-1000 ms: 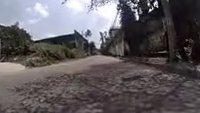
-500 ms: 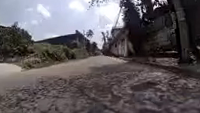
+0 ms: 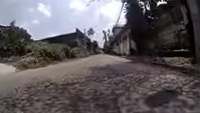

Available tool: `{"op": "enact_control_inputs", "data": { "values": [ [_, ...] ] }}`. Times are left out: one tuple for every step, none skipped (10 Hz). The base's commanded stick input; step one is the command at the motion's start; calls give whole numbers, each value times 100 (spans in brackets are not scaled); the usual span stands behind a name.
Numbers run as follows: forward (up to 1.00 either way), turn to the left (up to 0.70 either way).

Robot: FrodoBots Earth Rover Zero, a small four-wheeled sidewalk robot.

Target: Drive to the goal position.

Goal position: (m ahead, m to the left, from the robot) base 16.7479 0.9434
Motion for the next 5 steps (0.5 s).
{"op": "enact_control_inputs", "data": {
  "values": [
    [98, -19],
    [98, -27],
    [98, -3],
    [98, 0],
    [98, 0]
  ]
}}
